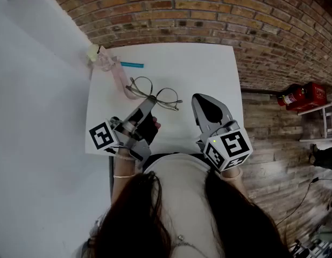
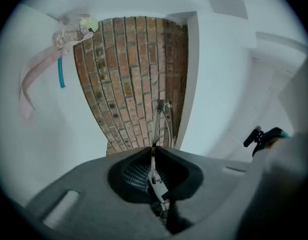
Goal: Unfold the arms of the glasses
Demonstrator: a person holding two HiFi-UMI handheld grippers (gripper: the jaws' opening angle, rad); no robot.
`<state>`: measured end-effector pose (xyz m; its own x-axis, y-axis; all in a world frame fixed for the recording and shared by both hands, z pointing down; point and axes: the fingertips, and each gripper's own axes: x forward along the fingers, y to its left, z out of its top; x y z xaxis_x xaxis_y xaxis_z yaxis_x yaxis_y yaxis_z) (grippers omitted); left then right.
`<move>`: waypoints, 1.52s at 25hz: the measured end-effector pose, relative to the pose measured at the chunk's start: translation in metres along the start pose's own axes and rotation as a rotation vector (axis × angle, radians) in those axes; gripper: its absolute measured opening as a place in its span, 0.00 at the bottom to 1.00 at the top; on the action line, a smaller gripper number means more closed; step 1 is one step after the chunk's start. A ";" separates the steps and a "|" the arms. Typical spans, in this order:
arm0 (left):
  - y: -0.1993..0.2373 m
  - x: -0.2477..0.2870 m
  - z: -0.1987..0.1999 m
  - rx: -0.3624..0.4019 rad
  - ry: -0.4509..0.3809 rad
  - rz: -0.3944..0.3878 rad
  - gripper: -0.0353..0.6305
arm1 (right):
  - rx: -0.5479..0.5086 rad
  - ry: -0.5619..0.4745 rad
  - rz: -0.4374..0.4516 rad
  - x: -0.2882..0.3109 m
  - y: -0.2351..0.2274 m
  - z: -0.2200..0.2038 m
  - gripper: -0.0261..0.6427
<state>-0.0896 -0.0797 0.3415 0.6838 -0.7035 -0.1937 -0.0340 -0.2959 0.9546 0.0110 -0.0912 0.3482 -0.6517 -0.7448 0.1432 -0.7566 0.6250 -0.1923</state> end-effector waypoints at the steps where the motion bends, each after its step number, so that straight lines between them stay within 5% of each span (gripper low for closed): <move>1: 0.000 0.001 0.001 -0.005 0.000 -0.002 0.09 | 0.002 0.002 -0.002 0.001 -0.001 0.000 0.05; 38: 0.019 0.020 -0.003 -0.101 0.110 -0.001 0.09 | 0.025 0.023 0.380 0.000 0.028 -0.008 0.11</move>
<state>-0.0742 -0.0980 0.3566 0.7599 -0.6263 -0.1738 0.0364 -0.2260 0.9735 -0.0109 -0.0721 0.3507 -0.8869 -0.4554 0.0782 -0.4591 0.8495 -0.2598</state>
